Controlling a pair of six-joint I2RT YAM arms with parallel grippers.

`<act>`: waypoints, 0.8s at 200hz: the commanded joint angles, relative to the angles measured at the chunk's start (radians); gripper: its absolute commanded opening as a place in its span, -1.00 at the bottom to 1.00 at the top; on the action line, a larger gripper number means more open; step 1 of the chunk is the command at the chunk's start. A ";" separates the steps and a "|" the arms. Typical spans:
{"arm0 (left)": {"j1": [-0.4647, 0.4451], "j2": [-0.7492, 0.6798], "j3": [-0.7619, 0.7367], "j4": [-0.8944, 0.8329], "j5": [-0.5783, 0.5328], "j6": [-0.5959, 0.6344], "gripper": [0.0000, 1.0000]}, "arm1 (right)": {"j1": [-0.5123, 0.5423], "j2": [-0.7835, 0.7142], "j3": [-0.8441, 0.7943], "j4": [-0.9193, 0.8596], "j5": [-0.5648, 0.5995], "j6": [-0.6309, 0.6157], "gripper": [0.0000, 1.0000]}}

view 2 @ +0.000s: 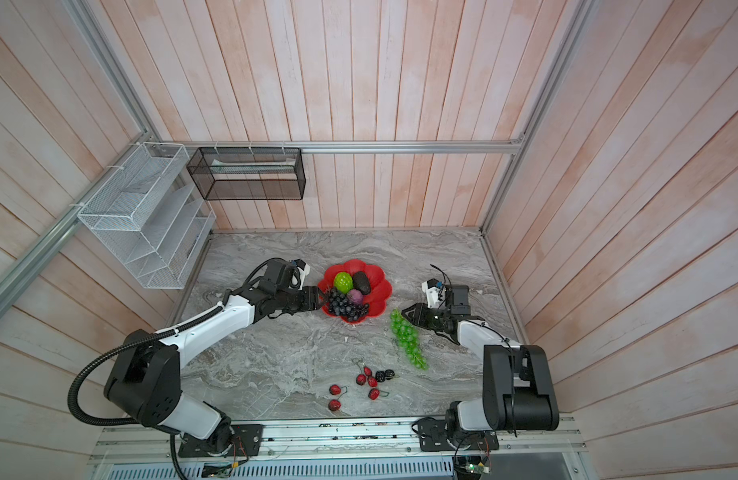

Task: Place and organize the fake fruits in the fruit bowl
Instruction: 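Lift the green grapes with the right gripper and carry them toward the bowl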

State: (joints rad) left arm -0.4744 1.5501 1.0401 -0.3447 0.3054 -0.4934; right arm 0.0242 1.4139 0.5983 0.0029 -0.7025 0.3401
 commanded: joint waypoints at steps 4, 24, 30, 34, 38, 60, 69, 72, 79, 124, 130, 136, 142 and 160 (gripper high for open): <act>-0.004 0.001 0.029 -0.003 -0.008 0.009 0.34 | -0.002 -0.039 -0.014 -0.036 -0.028 -0.015 -0.35; -0.004 0.002 0.031 -0.002 -0.006 0.009 0.34 | -0.003 -0.053 -0.013 -0.074 -0.016 -0.034 -0.36; -0.004 0.001 0.031 -0.002 -0.005 0.009 0.34 | -0.002 -0.061 -0.009 -0.092 -0.005 -0.043 -0.37; -0.004 0.001 0.031 -0.002 -0.006 0.009 0.34 | -0.001 -0.069 -0.008 -0.100 0.003 -0.047 -0.37; -0.006 0.000 0.030 -0.002 -0.006 0.007 0.34 | -0.003 -0.076 -0.007 -0.105 0.009 -0.050 -0.37; -0.007 -0.001 0.027 0.001 -0.005 0.006 0.34 | -0.002 -0.091 0.001 -0.117 0.023 -0.052 -0.37; -0.009 0.001 0.027 0.000 -0.004 0.007 0.34 | 0.000 -0.083 0.004 -0.117 0.019 -0.053 -0.37; -0.009 0.001 0.028 0.000 -0.003 0.006 0.34 | -0.001 -0.079 0.004 -0.118 0.018 -0.054 -0.38; -0.009 0.001 0.028 0.000 -0.003 0.006 0.34 | -0.001 -0.070 0.002 -0.118 0.016 -0.057 -0.39; -0.011 0.002 0.028 -0.002 -0.006 0.007 0.34 | 0.022 -0.039 -0.010 -0.097 -0.011 -0.064 -0.42; -0.010 0.002 0.028 -0.002 -0.007 0.008 0.34 | 0.028 -0.041 -0.009 -0.093 -0.012 -0.062 -0.44; -0.010 0.004 0.027 -0.001 -0.006 0.007 0.34 | 0.032 -0.041 -0.008 -0.090 -0.009 -0.061 -0.46; -0.010 0.005 0.029 -0.001 -0.002 0.006 0.34 | 0.034 -0.041 -0.006 -0.087 -0.005 -0.060 -0.48; -0.010 0.007 0.034 -0.003 0.000 0.007 0.34 | 0.036 -0.034 0.002 -0.082 -0.002 -0.055 -0.60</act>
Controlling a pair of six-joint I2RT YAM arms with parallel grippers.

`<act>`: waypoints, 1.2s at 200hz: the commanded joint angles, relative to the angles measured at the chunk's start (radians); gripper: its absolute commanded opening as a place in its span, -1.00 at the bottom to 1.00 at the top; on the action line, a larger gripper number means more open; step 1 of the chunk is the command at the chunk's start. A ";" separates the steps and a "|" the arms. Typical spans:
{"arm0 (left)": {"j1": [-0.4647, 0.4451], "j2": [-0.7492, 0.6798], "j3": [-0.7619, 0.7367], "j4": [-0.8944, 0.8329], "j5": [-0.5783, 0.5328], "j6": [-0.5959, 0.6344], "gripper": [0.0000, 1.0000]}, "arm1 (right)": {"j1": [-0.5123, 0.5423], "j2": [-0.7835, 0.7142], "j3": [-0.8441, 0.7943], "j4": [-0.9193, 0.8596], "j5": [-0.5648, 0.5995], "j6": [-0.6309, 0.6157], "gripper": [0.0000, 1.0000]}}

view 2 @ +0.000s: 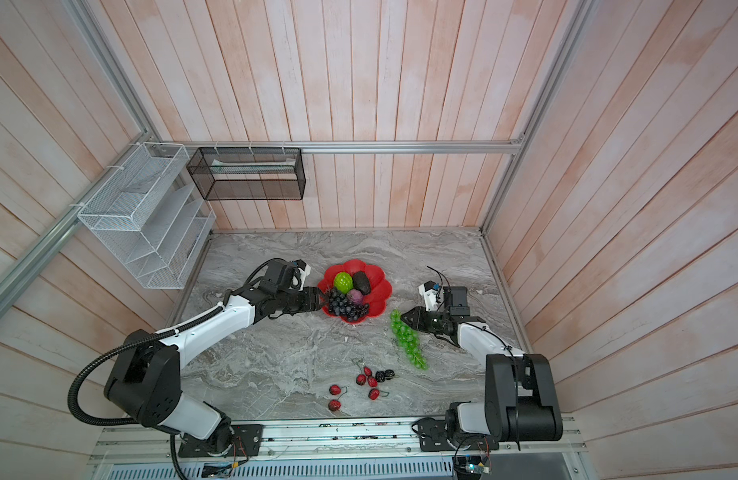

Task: Place and organize the fake fruits in the fruit bowl
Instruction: 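Lift the green grapes with the right gripper and carry them toward the bowl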

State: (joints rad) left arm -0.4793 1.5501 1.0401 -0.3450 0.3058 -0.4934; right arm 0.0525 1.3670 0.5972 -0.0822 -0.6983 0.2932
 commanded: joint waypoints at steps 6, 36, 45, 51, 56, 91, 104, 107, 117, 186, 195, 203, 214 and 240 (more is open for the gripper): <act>-0.005 0.007 0.034 -0.003 0.000 0.007 0.34 | 0.010 0.018 0.007 -0.002 -0.006 -0.011 -0.62; -0.006 0.005 0.034 -0.008 -0.006 0.009 0.34 | 0.011 0.018 0.006 -0.009 0.004 -0.016 -0.73; -0.006 0.004 0.032 -0.007 -0.006 0.009 0.34 | 0.010 0.009 0.006 -0.013 0.004 -0.016 -0.78; -0.005 0.004 0.032 -0.007 -0.008 0.007 0.34 | 0.010 0.001 0.007 -0.016 0.004 -0.016 -0.82; -0.005 0.004 0.032 -0.006 -0.007 0.008 0.34 | 0.011 -0.006 0.006 -0.020 0.006 -0.016 -0.85; -0.005 0.006 0.037 -0.007 -0.005 0.009 0.34 | 0.011 -0.064 0.014 -0.056 0.026 -0.017 -0.93; -0.006 0.004 0.036 -0.008 -0.008 0.009 0.34 | 0.011 -0.083 0.020 -0.072 0.032 -0.017 -0.99; -0.006 0.004 0.036 -0.007 -0.008 0.009 0.34 | 0.011 -0.088 0.022 -0.078 0.033 -0.018 -1.00; -0.005 0.002 0.035 -0.008 -0.007 0.008 0.34 | 0.011 -0.103 0.029 -0.092 0.041 -0.019 -1.00; -0.007 -0.024 0.030 -0.015 -0.014 0.005 0.34 | 0.042 -0.221 0.155 -0.219 0.081 -0.011 -1.00; -0.007 -0.031 0.029 -0.015 -0.015 0.003 0.34 | 0.056 -0.235 0.180 -0.242 0.093 -0.009 -1.00; -0.007 -0.037 0.028 -0.015 -0.016 0.003 0.34 | 0.068 -0.244 0.208 -0.265 0.101 -0.009 -1.00; -0.007 -0.049 0.023 -0.017 -0.020 0.001 0.34 | 0.083 -0.255 0.245 -0.293 0.108 -0.005 -1.00; -0.007 -0.083 0.006 -0.019 -0.032 -0.006 0.34 | 0.119 -0.270 0.346 -0.341 0.125 0.007 -1.00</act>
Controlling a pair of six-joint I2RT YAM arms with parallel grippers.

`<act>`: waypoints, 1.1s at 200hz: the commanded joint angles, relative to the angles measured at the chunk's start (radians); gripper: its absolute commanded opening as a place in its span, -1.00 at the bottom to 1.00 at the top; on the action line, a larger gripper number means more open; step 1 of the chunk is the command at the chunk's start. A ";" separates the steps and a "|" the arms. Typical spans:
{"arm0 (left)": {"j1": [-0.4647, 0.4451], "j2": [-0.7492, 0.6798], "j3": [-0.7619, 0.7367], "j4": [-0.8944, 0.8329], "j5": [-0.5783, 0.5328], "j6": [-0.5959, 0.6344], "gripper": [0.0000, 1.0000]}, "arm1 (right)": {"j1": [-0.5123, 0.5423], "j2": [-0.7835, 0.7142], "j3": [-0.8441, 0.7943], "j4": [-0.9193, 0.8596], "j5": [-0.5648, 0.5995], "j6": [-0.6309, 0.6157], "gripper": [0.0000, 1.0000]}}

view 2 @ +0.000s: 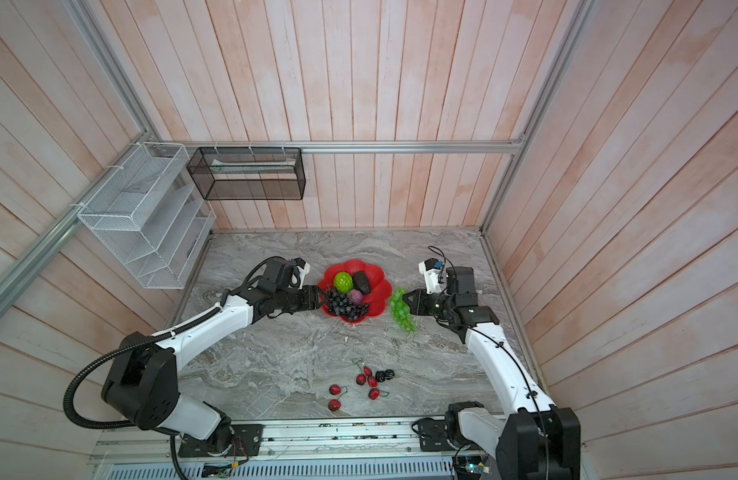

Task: Place and organize the fake fruits in the fruit bowl
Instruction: 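Lift the green grapes with the right gripper and carry them toward the bowl, then lower the green grapes into the bowl beside the avocado with the right gripper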

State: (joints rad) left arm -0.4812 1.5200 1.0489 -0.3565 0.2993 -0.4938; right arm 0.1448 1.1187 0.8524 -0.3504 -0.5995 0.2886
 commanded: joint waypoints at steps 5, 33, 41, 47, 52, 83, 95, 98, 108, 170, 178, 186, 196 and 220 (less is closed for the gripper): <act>-0.004 -0.059 -0.004 -0.008 -0.028 -0.008 0.34 | 0.033 -0.019 0.109 -0.076 0.026 0.013 -1.00; -0.005 -0.091 -0.019 -0.009 -0.038 -0.019 0.34 | 0.073 0.030 0.253 -0.108 0.020 0.012 -1.00; -0.005 -0.100 -0.024 -0.010 -0.043 -0.020 0.34 | 0.095 0.052 0.294 -0.119 0.024 0.011 -1.00; -0.005 -0.110 -0.029 -0.010 -0.049 -0.023 0.34 | 0.113 0.066 0.320 -0.122 0.026 0.010 -1.00; -0.005 -0.118 -0.034 -0.010 -0.054 -0.025 0.34 | 0.129 0.078 0.338 -0.122 0.027 0.010 -1.00; -0.005 -0.169 -0.069 -0.013 -0.070 -0.038 0.34 | 0.220 0.136 0.384 -0.092 0.043 0.040 -1.00; -0.005 -0.188 -0.083 -0.016 -0.072 -0.043 0.34 | 0.250 0.146 0.377 -0.064 0.044 0.061 -1.00; -0.005 -0.193 -0.087 -0.016 -0.074 -0.045 0.34 | 0.258 0.148 0.374 -0.059 0.044 0.067 -1.00; -0.005 -0.209 -0.098 -0.019 -0.078 -0.046 0.34 | 0.280 0.156 0.363 -0.035 0.042 0.083 -1.00; -0.005 -0.236 -0.111 -0.026 -0.098 -0.046 0.34 | 0.346 0.248 0.303 0.126 -0.015 0.159 -1.00; -0.005 -0.236 -0.111 -0.026 -0.098 -0.046 0.34 | 0.356 0.257 0.306 0.131 -0.013 0.159 -1.00; -0.005 -0.238 -0.110 -0.027 -0.099 -0.046 0.34 | 0.361 0.264 0.304 0.137 -0.014 0.162 -1.00; -0.005 -0.241 -0.110 -0.027 -0.100 -0.047 0.34 | 0.367 0.271 0.299 0.144 -0.017 0.165 -1.00; -0.005 -0.248 -0.115 -0.025 -0.106 -0.049 0.34 | 0.369 0.278 0.272 0.174 -0.024 0.176 -1.00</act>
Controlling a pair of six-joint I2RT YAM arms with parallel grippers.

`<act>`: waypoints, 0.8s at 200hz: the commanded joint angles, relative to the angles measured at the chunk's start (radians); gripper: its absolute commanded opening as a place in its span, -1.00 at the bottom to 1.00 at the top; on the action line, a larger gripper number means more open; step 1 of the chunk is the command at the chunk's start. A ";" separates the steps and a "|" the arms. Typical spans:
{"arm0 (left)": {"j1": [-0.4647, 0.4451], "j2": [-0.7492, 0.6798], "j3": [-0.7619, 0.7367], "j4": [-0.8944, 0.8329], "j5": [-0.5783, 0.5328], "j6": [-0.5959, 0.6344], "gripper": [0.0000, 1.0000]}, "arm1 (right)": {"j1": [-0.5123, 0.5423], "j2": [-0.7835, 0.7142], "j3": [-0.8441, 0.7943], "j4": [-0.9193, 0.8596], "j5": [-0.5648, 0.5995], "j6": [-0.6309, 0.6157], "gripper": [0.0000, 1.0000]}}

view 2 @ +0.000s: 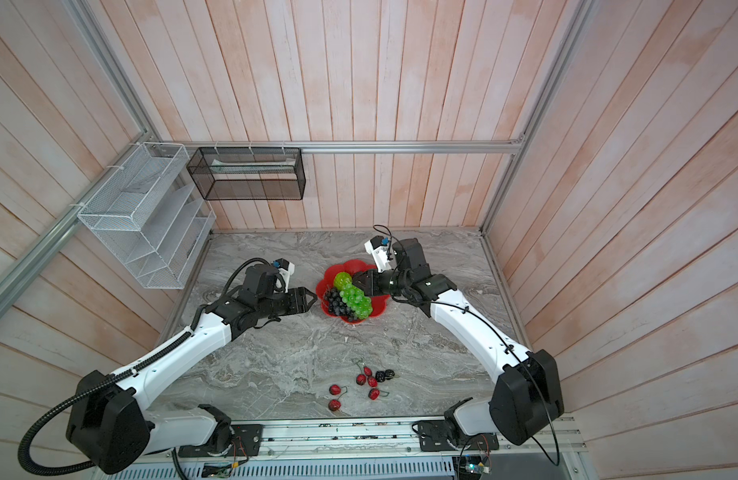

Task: Place and organize the fake fruits in the fruit bowl
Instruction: 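Lower the green grapes into the bowl beside the avocado with the right gripper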

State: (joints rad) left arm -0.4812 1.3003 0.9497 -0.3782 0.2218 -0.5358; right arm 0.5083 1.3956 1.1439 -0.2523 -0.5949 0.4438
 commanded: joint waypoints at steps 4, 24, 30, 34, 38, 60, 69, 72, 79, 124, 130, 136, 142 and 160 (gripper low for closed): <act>-0.005 -0.029 -0.015 -0.006 -0.029 -0.006 0.34 | 0.006 0.003 -0.022 0.077 -0.028 0.022 -1.00; -0.005 -0.028 -0.017 -0.008 -0.030 -0.006 0.34 | 0.005 0.006 -0.030 0.087 -0.033 0.023 -1.00; -0.005 -0.026 -0.017 -0.006 -0.031 -0.005 0.34 | 0.005 0.008 -0.031 0.086 -0.032 0.020 -1.00; -0.005 -0.026 -0.017 -0.005 -0.030 -0.005 0.34 | 0.005 0.009 -0.032 0.087 -0.031 0.018 -1.00; -0.005 -0.024 -0.017 -0.007 -0.030 -0.004 0.34 | 0.005 0.011 -0.033 0.086 -0.033 0.017 -1.00; -0.005 -0.018 -0.017 -0.001 -0.029 -0.004 0.34 | 0.006 0.021 -0.035 0.090 -0.050 0.020 -1.00; -0.005 -0.018 -0.016 -0.002 -0.029 -0.006 0.34 | 0.005 0.023 -0.036 0.098 -0.060 0.027 -1.00; -0.005 -0.017 -0.017 -0.001 -0.029 -0.006 0.34 | 0.005 0.022 -0.038 0.100 -0.063 0.029 -1.00; -0.005 -0.016 -0.017 -0.001 -0.029 -0.006 0.34 | 0.005 0.021 -0.037 0.104 -0.066 0.032 -1.00; -0.005 -0.007 -0.016 0.003 -0.027 -0.009 0.34 | 0.006 0.004 -0.020 0.097 -0.085 0.047 -1.00; -0.005 -0.006 -0.016 0.004 -0.027 -0.009 0.34 | 0.005 0.001 -0.019 0.098 -0.089 0.052 -1.00; -0.005 -0.004 -0.017 0.005 -0.026 -0.009 0.34 | 0.006 -0.004 -0.019 0.102 -0.094 0.058 -1.00; -0.005 -0.003 -0.017 0.007 -0.024 -0.011 0.34 | 0.006 -0.008 -0.019 0.105 -0.100 0.063 -1.00; -0.005 0.003 -0.016 0.011 -0.019 -0.010 0.34 | 0.005 -0.020 -0.015 0.107 -0.113 0.077 -1.00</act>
State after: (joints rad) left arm -0.4812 1.2922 0.9478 -0.3786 0.2043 -0.5430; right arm 0.5098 1.4097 1.1110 -0.1825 -0.6647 0.4953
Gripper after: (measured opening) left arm 0.671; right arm 0.048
